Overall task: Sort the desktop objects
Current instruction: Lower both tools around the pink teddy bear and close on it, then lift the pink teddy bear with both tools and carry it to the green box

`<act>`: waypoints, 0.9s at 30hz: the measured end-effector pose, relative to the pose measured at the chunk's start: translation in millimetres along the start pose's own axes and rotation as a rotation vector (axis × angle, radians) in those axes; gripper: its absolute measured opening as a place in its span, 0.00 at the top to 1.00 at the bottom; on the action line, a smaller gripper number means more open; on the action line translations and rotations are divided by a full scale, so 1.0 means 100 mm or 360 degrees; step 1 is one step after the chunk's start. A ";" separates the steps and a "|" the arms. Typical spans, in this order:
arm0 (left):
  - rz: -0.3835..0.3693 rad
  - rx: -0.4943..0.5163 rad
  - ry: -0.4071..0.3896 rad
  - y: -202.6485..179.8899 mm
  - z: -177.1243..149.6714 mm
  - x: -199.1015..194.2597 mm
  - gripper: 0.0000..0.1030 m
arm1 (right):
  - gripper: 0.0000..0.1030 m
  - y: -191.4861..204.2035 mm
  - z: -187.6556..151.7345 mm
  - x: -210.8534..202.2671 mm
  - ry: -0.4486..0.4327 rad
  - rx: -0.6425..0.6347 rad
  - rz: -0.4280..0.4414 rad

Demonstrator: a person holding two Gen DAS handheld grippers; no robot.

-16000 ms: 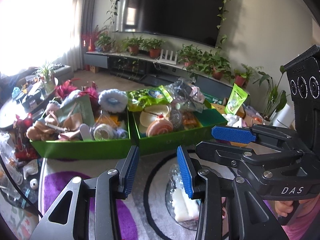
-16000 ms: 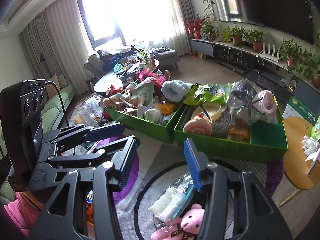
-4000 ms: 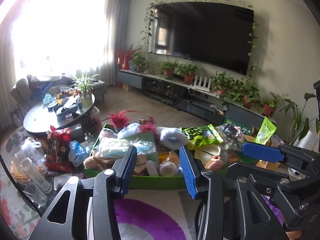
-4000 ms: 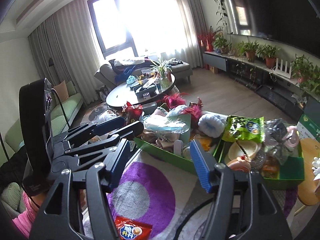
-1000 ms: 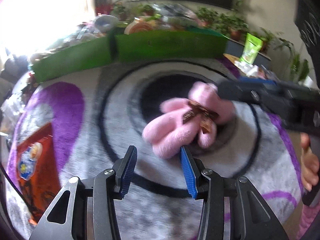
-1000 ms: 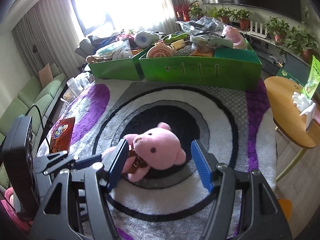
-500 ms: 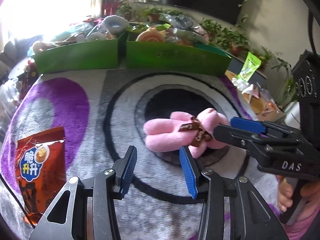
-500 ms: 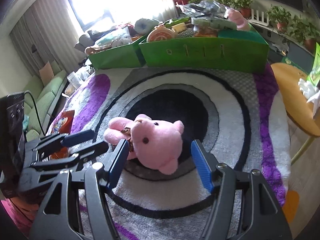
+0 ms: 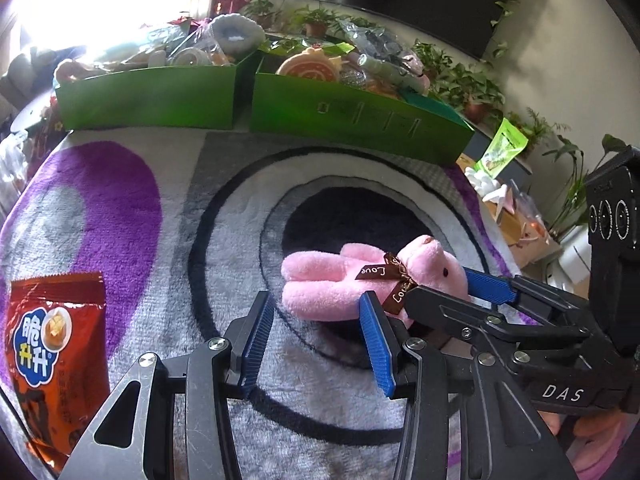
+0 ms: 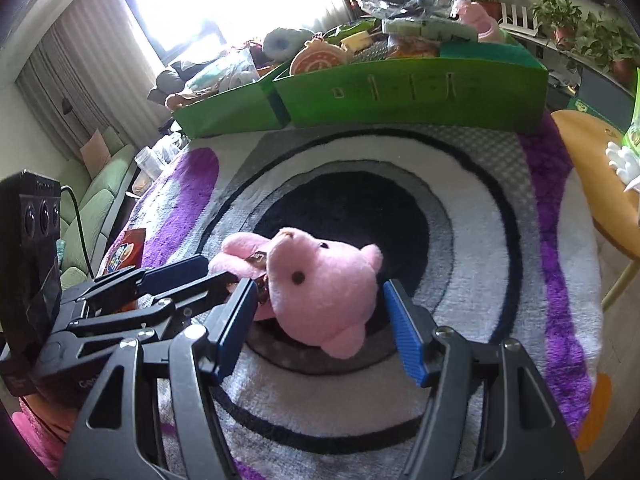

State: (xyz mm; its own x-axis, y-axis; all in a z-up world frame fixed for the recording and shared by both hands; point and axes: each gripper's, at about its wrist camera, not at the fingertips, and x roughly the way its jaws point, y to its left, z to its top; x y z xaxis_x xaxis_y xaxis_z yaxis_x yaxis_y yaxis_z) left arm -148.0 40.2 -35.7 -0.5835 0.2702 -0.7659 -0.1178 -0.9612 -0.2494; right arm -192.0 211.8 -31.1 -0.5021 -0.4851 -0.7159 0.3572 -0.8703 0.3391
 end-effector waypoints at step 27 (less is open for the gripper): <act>-0.0112 -0.0001 0.0032 0.01 0.08 0.16 0.57 | 0.52 -0.05 0.00 0.04 -0.0023 -0.0007 -0.0001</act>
State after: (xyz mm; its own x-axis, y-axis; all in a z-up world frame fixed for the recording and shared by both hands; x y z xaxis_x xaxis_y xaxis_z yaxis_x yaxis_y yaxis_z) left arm -164.2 42.7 -43.7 -0.5574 0.3381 -0.7582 -0.1572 -0.9398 -0.3035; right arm -195.8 214.4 -35.7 -0.5134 -0.4859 -0.7073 0.3605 -0.8701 0.3361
